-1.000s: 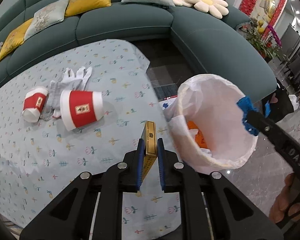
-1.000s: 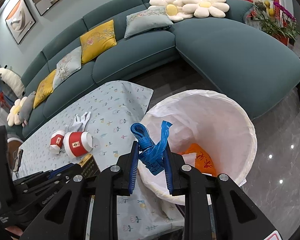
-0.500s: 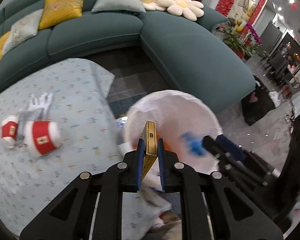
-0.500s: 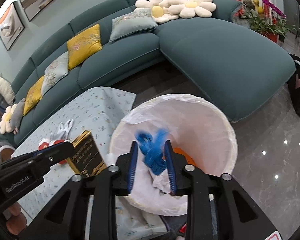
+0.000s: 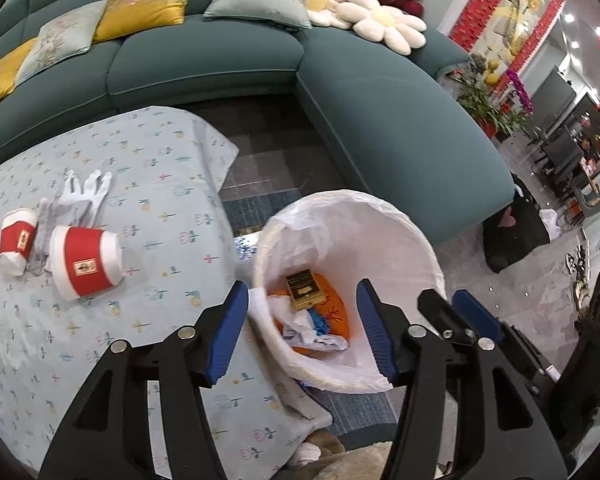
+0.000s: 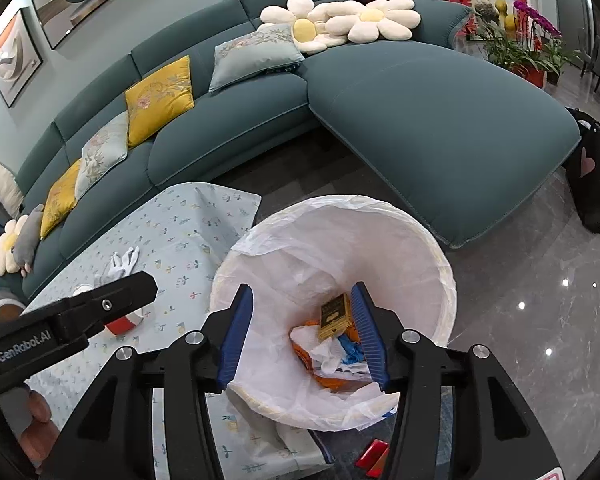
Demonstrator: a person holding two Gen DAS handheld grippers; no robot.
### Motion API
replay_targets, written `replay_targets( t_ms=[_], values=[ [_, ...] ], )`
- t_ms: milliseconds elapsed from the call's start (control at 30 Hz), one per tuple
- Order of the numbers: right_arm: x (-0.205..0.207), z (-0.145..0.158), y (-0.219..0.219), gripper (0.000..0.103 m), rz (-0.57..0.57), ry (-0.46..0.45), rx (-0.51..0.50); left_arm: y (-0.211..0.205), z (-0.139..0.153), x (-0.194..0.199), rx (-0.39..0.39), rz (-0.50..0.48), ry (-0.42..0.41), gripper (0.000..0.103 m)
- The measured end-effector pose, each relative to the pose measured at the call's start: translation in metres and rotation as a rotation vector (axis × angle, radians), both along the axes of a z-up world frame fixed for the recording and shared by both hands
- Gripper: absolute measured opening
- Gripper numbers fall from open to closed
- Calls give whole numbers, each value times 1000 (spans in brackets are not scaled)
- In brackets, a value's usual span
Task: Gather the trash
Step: 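Carry the gloves and box over the wastebasket and open both tools, then grasp the large red paper cup with the left tool while the right tool grasps the small red cup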
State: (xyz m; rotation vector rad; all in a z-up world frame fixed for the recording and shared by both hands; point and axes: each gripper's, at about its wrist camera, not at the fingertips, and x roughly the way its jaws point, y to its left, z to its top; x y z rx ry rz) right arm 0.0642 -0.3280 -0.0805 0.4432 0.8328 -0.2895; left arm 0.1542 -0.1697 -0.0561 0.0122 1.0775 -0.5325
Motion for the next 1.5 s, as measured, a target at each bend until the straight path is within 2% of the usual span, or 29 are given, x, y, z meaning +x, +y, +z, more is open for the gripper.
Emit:
replay_targets(
  t_ms=[233,367,700,1033,1100,1400,1500],
  values=[
    [11,12,25,54,44,-5,-23,37,-3,6,14,73,2,54],
    [18,16,45,59,71,-3,-35,61,-3,9,25,128,-11,64],
    [39,22,101,71,163,11,-57,133,-6,18,50,247,-30,69],
    [65,19,165,74,264,41,-78,197,-10,27,66,341,-35,70],
    [69,18,176,76,278,46,-89,210,-11,28,65,365,-36,77],
    [89,4,224,80,323,82,-116,256,-23,37,82,434,-31,82],
    [97,-3,234,83,334,98,-111,271,-30,42,92,461,-27,88]
  ],
)
